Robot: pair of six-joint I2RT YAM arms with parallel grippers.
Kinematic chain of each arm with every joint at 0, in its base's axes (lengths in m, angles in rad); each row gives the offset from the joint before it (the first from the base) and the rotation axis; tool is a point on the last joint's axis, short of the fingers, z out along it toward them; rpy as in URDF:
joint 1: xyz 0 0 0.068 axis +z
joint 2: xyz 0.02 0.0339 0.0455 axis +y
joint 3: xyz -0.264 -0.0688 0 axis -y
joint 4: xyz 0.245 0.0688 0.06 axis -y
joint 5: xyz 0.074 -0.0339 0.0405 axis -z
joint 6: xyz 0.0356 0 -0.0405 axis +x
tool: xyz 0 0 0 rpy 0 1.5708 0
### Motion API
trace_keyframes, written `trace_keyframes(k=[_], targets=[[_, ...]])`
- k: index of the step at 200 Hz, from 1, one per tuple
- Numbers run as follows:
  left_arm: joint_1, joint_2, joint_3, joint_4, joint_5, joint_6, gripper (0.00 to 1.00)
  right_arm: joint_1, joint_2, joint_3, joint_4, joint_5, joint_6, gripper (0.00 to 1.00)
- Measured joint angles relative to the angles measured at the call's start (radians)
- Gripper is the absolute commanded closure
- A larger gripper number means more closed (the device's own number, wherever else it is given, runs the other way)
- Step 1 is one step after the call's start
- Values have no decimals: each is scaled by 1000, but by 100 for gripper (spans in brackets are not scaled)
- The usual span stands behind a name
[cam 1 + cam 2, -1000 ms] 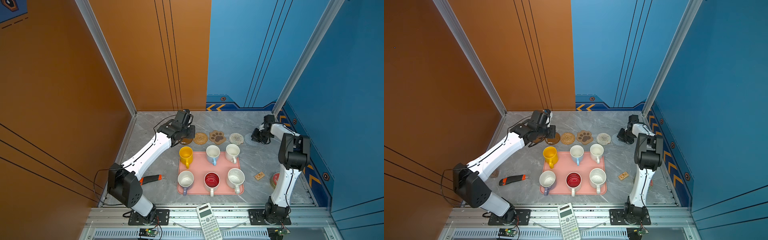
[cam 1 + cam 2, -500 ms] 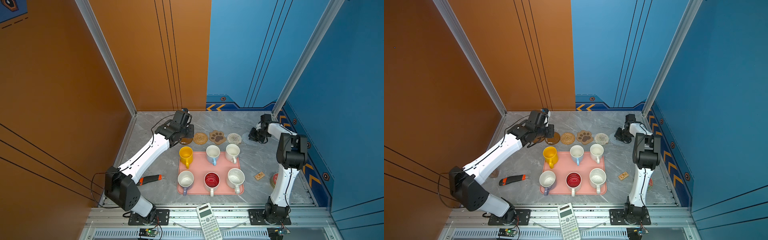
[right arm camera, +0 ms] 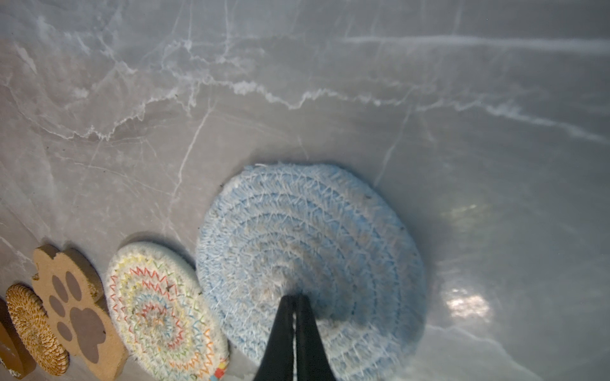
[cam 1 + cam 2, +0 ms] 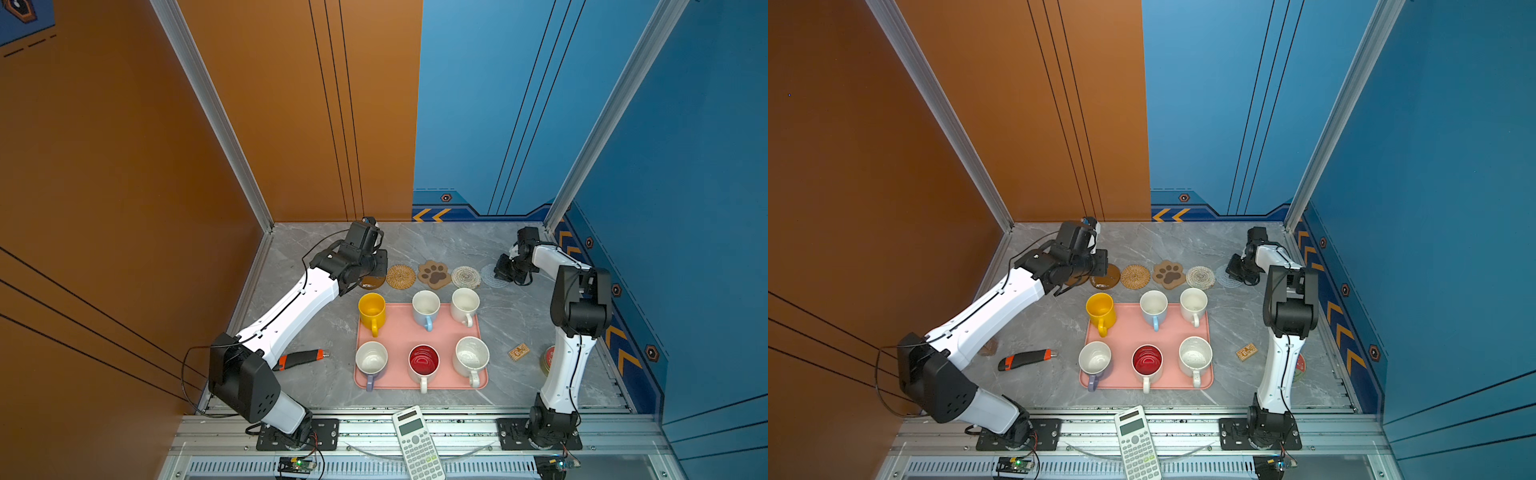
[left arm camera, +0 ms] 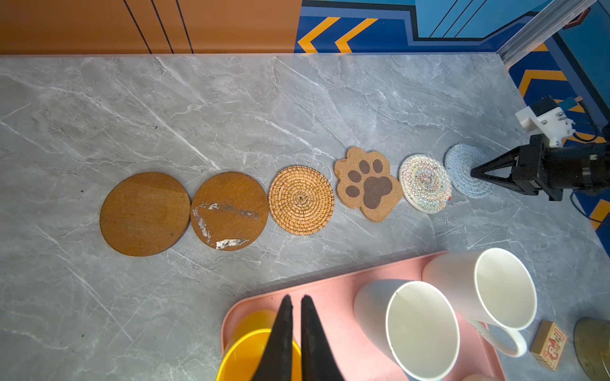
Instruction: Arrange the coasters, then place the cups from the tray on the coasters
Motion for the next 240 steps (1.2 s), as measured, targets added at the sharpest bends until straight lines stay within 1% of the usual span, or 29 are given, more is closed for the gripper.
trace_keyframes(k=[8,50,111,136,185,204,229,240], targets=[[0,-1,0,0,0,0,90,0,0,1,0,0,2,100],[0,-11,0,1,0,0,90,0,0,1,0,0,9,92],[-2,-58,-16,2,-5,0,89,14,-26,2,-11,6,28,83],[-14,-87,-34,6,-24,0,88,23,-113,-2,-21,27,31,80],[-57,-159,-53,50,-47,4,83,47,-356,-29,-17,71,29,72],[-72,-189,-54,85,-55,10,74,67,-452,-73,-18,92,27,69],[-92,-223,-54,138,-84,30,68,101,-573,-145,-19,124,21,66],[-98,-233,-55,160,-99,33,65,122,-628,-183,-19,144,19,61]])
